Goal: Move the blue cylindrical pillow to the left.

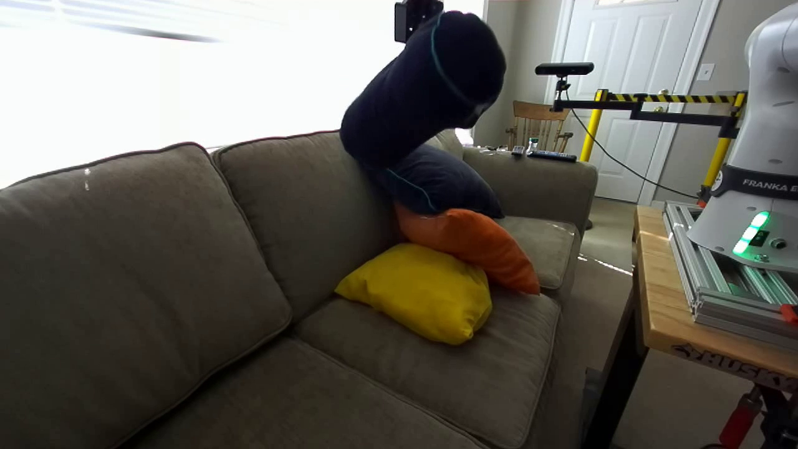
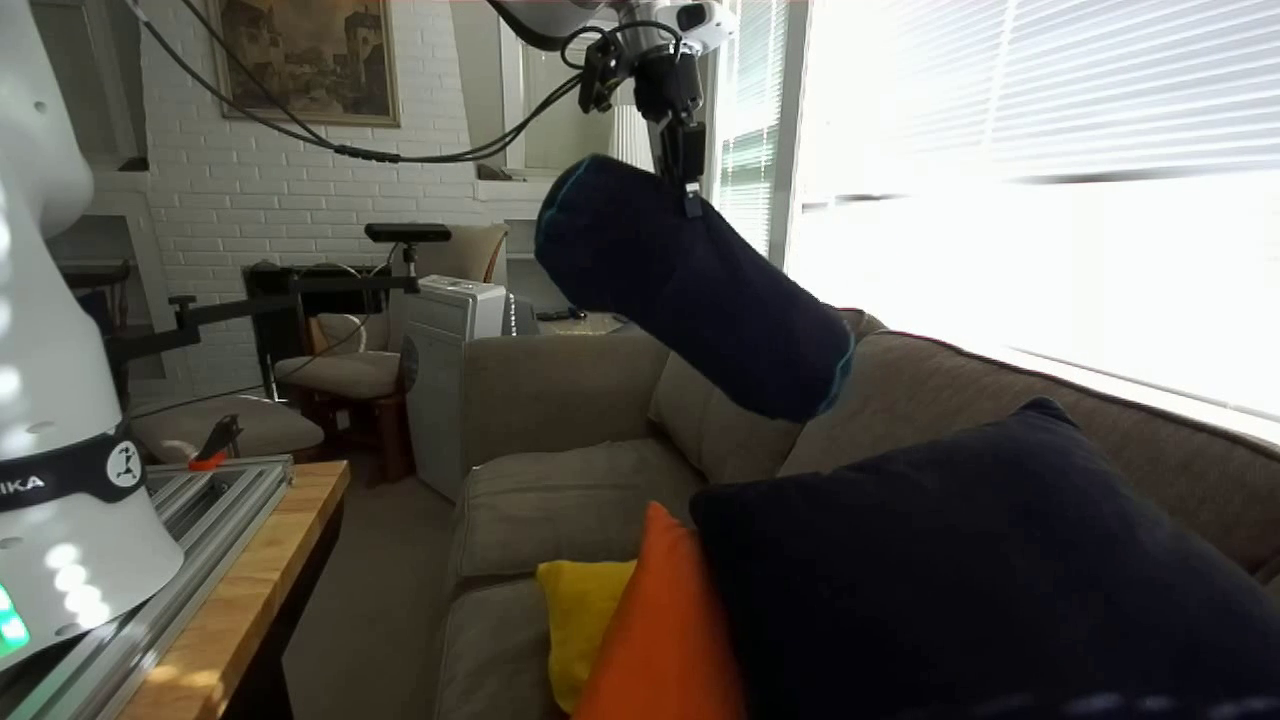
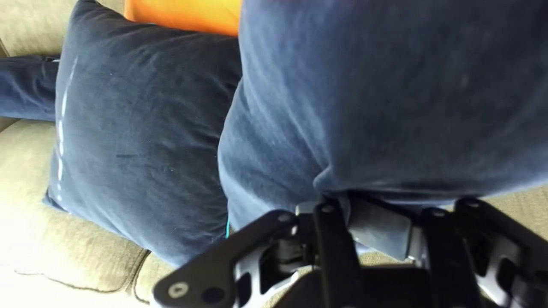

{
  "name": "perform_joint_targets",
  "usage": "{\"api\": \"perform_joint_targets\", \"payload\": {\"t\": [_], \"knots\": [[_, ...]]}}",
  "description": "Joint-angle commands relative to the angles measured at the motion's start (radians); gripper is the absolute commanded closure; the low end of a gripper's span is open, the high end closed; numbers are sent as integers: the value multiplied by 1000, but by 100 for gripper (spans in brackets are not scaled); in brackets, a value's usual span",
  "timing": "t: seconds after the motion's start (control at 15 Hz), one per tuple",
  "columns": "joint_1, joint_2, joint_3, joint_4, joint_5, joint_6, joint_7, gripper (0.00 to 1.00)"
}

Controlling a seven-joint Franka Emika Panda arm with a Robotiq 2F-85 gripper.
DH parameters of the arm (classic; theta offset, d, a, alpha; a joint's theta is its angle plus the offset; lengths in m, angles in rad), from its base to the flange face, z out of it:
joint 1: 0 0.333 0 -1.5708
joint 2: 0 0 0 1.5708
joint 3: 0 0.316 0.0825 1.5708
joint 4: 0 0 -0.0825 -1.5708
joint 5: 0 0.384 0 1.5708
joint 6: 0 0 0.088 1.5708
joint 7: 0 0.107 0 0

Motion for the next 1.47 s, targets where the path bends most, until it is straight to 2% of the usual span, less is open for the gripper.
{"api": "perform_joint_targets", "payload": {"t": [0.0, 0.27, 0.6, 0.93, 1.4], "knots": [[-28, 22, 15, 43, -37, -50, 12, 99], [-40, 59, 11, 53, -47, -45, -6, 99], [-38, 169, 1, 91, -64, -33, -29, 99], [-22, 272, -19, 128, -87, -22, -54, 99], [22, 381, -19, 201, -123, -31, -155, 99]]}}
